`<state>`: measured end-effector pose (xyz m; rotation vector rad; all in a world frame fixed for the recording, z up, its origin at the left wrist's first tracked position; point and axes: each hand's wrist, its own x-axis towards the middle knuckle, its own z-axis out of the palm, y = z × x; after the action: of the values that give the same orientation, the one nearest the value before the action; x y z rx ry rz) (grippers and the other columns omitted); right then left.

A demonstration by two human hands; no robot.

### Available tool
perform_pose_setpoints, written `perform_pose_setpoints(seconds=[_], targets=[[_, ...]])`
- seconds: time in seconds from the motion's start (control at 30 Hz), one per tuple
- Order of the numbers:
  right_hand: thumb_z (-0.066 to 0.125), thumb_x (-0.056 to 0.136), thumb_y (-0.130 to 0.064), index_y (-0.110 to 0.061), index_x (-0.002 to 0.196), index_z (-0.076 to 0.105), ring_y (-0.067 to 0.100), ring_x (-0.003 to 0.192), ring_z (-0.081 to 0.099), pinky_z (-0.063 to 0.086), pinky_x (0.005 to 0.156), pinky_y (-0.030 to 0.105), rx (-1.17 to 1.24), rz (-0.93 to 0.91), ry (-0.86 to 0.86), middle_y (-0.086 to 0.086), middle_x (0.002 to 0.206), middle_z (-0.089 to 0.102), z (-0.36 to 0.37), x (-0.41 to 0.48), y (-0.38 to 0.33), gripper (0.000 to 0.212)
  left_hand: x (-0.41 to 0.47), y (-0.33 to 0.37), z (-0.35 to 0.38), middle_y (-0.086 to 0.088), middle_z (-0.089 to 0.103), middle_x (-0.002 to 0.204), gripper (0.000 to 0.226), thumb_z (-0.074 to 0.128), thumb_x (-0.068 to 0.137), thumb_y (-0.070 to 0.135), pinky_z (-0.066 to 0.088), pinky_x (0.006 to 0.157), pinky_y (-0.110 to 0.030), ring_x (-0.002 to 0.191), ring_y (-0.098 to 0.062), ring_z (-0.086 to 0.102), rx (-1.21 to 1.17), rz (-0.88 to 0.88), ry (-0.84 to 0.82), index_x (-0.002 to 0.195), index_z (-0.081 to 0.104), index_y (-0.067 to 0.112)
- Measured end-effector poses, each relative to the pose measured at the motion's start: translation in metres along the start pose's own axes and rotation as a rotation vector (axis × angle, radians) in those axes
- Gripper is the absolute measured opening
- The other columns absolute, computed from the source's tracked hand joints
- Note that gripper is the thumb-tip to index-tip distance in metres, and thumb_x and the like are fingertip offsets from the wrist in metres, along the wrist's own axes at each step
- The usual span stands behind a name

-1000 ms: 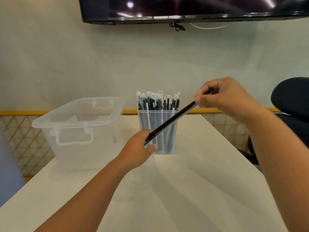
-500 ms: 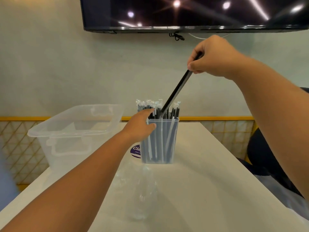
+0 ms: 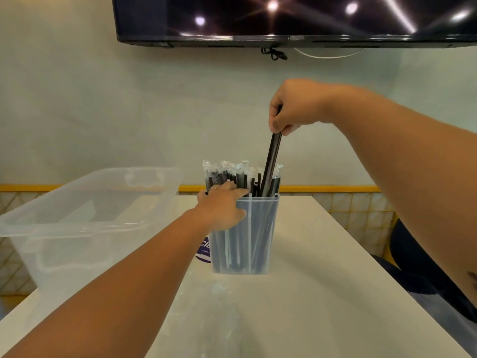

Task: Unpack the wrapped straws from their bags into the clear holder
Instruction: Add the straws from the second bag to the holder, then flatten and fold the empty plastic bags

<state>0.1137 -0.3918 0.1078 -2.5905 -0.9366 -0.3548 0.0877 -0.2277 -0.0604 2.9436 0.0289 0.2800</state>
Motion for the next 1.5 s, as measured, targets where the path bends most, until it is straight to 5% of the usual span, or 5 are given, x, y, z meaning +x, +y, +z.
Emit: perform_pose_setpoints(seconds=[0.47, 0.7, 0.87, 1.03, 1.5], targets=[[0.017, 0.094, -0.059, -0.018, 0.125, 0.049, 0.030, 0.137, 0.027, 0.016, 0.110, 0.053, -0.362, 0.018, -0.241, 0.005, 0.137, 0.046, 0.137, 0.005, 0.027, 0.060, -0.011, -0.016, 0.019, 0.000, 0.035, 0.148, 0.038, 0.057, 0.089, 0.024, 0.018, 0.115, -0.045, 0.139, -0.021, 0.022, -0.224, 0.131, 0.392, 0.127, 0.057, 0.029], [0.021, 0.096, -0.054, -0.025, 0.150, 0.001, 0.021, 0.146, -0.004, -0.006, 0.114, 0.051, -0.286, -0.022, -0.109, -0.005, 0.159, -0.002, 0.143, -0.010, 0.024, 0.064, -0.048, -0.018, 0.022, 0.005, 0.036, 0.145, 0.034, 0.058, 0.089, 0.019, 0.019, 0.106, -0.023, 0.137, -0.013, 0.026, -0.406, 0.108, 0.412, 0.122, 0.059, 0.027], [0.042, 0.097, -0.033, -0.021, 0.148, 0.023, 0.019, 0.144, 0.014, 0.012, 0.118, 0.041, 0.137, -0.108, 0.340, 0.001, 0.157, 0.017, 0.162, -0.051, 0.012, 0.056, -0.092, -0.024, 0.034, 0.012, 0.038, 0.139, 0.035, 0.058, 0.090, 0.022, 0.027, 0.105, -0.023, 0.129, -0.006, 0.034, -0.492, 0.034, 0.299, 0.124, 0.055, 0.032], [0.050, 0.095, -0.028, -0.020, 0.134, 0.048, 0.012, 0.129, 0.042, 0.032, 0.108, 0.028, 0.513, 0.016, 0.078, -0.001, 0.141, 0.046, 0.215, -0.118, -0.009, 0.040, -0.134, -0.046, 0.059, 0.021, 0.042, 0.123, 0.034, 0.052, 0.094, 0.018, 0.027, 0.087, -0.002, 0.108, 0.005, 0.039, -0.522, -0.081, 0.205, 0.125, 0.051, 0.030], [0.056, 0.078, -0.064, -0.016, 0.131, 0.049, 0.021, 0.124, 0.047, 0.039, 0.094, 0.029, 0.334, 0.419, -0.285, 0.001, 0.134, 0.049, 0.266, -0.175, -0.042, 0.072, -0.180, -0.038, 0.123, 0.007, 0.016, 0.157, 0.054, 0.031, 0.096, 0.048, 0.024, 0.113, -0.038, 0.143, -0.027, 0.015, -0.192, -0.332, -0.191, 0.147, 0.021, 0.033]])
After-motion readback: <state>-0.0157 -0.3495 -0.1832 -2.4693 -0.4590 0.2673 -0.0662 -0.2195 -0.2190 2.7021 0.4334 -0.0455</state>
